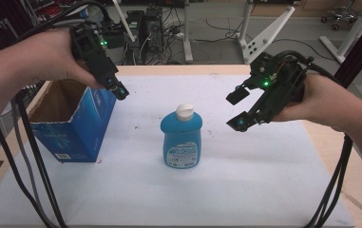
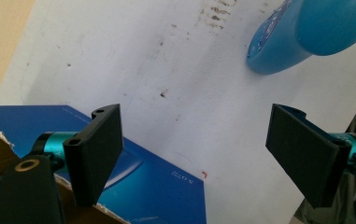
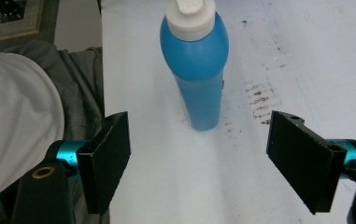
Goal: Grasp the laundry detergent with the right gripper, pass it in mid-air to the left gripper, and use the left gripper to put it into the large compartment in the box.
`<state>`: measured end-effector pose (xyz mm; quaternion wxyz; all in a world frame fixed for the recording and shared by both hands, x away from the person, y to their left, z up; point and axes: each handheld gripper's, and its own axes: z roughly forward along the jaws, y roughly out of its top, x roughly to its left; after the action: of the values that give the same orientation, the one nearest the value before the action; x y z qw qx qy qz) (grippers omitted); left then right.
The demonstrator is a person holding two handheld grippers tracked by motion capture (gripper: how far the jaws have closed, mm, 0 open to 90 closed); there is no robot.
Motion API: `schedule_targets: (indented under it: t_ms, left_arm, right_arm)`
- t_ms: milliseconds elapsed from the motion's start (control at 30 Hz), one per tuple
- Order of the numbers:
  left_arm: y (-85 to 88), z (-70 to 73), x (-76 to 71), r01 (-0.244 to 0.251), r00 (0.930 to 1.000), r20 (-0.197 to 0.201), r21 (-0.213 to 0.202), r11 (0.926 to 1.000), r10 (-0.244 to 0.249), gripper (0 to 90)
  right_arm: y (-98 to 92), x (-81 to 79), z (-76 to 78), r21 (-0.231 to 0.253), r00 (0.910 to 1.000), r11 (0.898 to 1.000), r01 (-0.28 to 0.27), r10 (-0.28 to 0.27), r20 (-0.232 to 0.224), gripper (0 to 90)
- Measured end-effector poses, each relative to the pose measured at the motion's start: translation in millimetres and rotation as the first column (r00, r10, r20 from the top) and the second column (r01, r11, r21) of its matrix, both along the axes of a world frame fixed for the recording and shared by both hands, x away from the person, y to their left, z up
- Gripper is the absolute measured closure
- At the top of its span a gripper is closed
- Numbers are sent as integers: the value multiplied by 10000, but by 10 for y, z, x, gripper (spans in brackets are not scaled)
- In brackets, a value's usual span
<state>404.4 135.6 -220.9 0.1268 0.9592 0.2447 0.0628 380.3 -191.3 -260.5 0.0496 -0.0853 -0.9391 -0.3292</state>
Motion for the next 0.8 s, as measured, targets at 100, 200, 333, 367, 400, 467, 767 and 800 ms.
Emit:
schedule_targets:
  t_ms: [100, 200, 333, 367, 400, 467, 767, 800]
  left_arm:
    - [-8, -12, -2, -19, 10000, 0, -35, 10000, 19, 192]
    - [-7, -23, -2, -2, 10000, -7, -20, 10000, 2, 192]
    - [-5, -31, -5, -46, 10000, -15, -34, 10000, 46, 192]
    - [-3, -33, -3, -13, 10000, -26, -26, 10000, 12, 192]
    - [-2, -35, -3, -8, 10000, -33, -37, 10000, 8, 192]
    - [-3, -38, -4, -11, 10000, -53, -12, 10000, 11, 192]
    - [-8, -52, -8, 48, 9999, -103, 46, 10000, -48, 192]
    - [-9, -54, -9, 66, 9999, -119, 43, 10000, -66, 192]
  right_arm:
    - [37, 27, -78, 110, 10000, 9999, -15, 16, -58, 215]
    - [78, 54, -162, 143, 9999, 9999, -32, 35, -169, 215]
    - [131, 81, -251, 99, 9997, 9999, -46, 48, -257, 215]
    - [148, 88, -272, 71, 9995, 10000, -47, 49, -308, 215]
    - [172, 95, -298, 109, 9994, 9999, -60, 64, -334, 215]
    - [204, 106, -331, 176, 9994, 9998, -96, 102, -340, 215]
    - [375, 135, -492, 385, 9984, 9986, -358, 375, -425, 215]
    - [393, 131, -504, 407, 9983, 9985, -355, 373, -442, 215]
